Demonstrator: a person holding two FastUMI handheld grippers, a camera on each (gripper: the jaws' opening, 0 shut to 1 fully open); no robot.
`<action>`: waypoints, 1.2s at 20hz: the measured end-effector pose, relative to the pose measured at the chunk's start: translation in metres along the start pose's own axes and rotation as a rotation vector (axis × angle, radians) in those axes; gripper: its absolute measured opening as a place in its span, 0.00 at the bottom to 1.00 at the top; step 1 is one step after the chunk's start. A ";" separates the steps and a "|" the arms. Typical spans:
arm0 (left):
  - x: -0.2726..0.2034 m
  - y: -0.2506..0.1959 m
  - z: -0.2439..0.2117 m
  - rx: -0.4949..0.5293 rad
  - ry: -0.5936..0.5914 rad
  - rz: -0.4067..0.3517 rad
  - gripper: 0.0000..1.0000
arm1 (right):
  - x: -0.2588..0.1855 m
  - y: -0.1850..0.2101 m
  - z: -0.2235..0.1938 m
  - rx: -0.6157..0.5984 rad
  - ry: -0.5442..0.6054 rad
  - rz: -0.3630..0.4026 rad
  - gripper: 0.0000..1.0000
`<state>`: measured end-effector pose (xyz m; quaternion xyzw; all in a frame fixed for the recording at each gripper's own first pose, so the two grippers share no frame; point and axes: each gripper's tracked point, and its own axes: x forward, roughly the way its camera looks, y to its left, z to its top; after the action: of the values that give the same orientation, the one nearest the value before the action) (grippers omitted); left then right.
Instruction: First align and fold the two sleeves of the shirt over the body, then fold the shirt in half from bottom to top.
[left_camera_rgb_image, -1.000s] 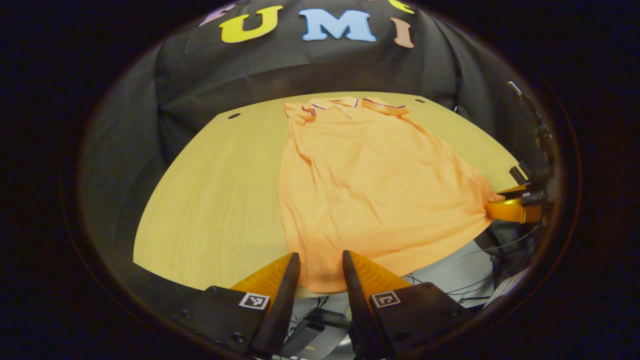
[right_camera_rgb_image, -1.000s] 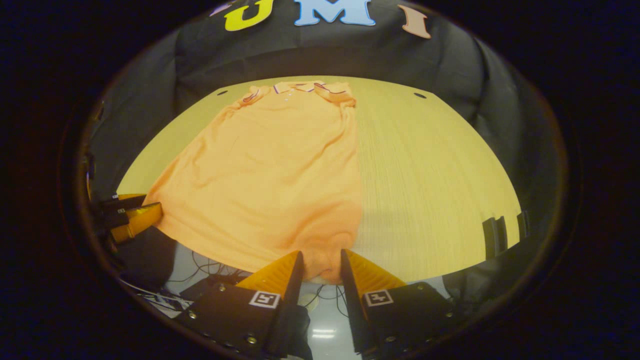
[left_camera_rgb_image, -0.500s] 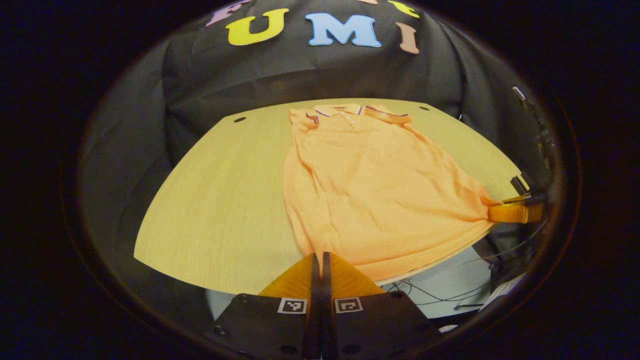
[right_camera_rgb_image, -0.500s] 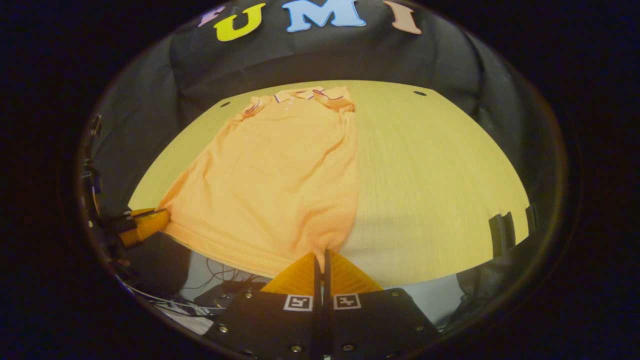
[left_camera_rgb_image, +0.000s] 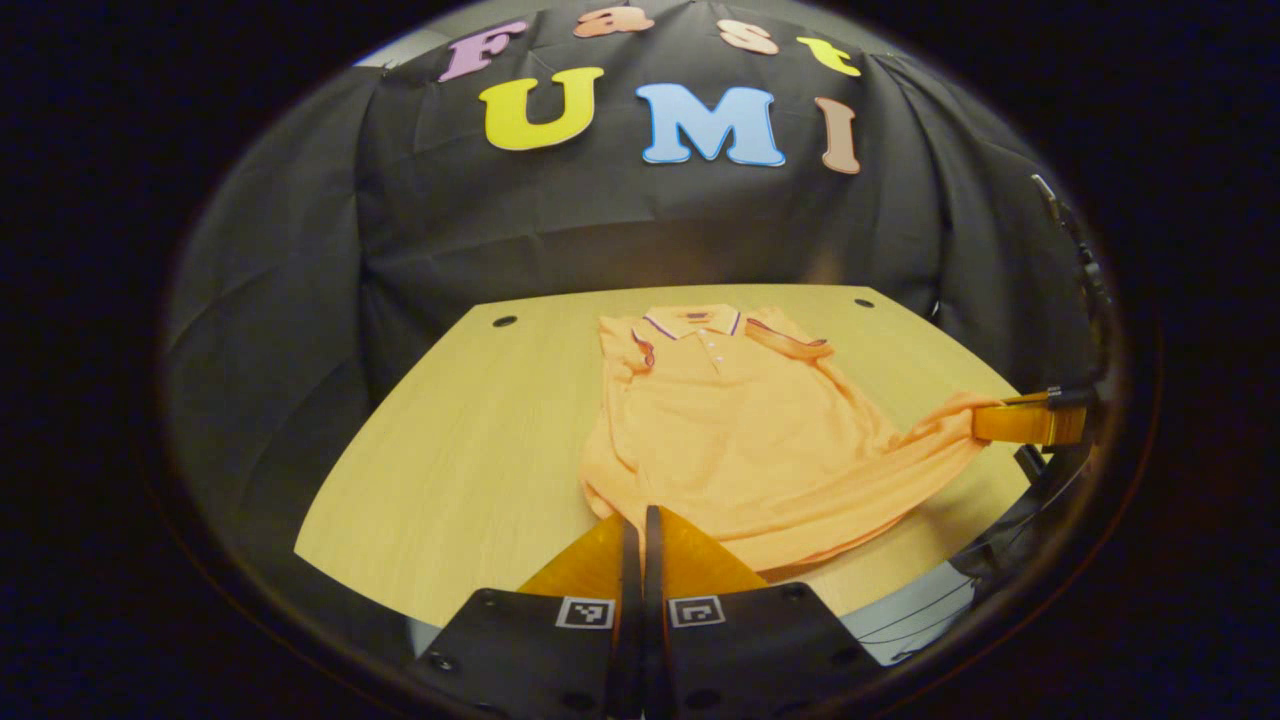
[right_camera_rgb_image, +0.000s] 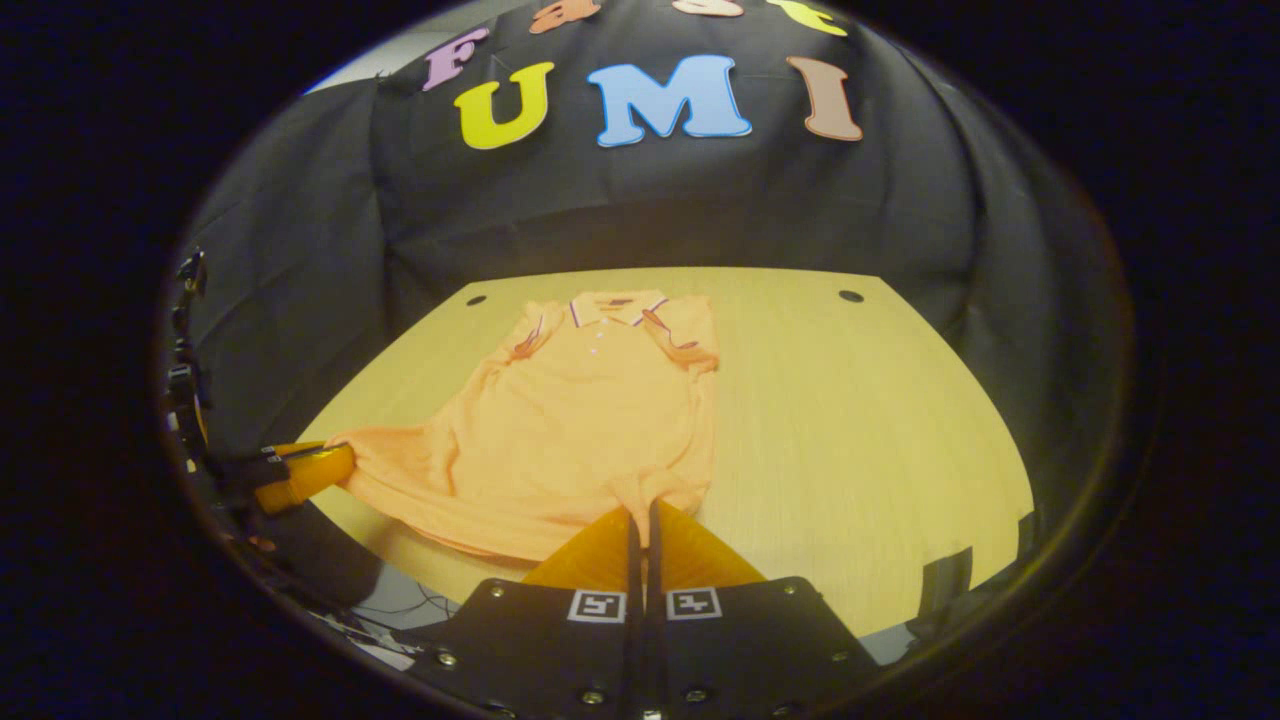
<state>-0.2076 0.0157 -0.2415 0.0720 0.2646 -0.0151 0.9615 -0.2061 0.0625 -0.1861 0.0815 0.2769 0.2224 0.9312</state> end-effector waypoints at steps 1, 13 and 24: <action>0.006 0.001 0.011 -0.003 -0.016 -0.004 0.06 | 0.004 -0.003 0.012 0.002 -0.012 -0.006 0.00; 0.136 0.019 0.131 -0.052 -0.076 -0.046 0.07 | 0.092 -0.023 0.128 -0.006 -0.085 -0.063 0.01; 0.280 0.029 0.198 -0.029 -0.063 -0.112 0.06 | 0.206 -0.038 0.189 -0.012 -0.053 -0.129 0.01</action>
<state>0.1353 0.0177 -0.2123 0.0426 0.2380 -0.0671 0.9680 0.0662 0.1177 -0.1379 0.0637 0.2555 0.1614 0.9511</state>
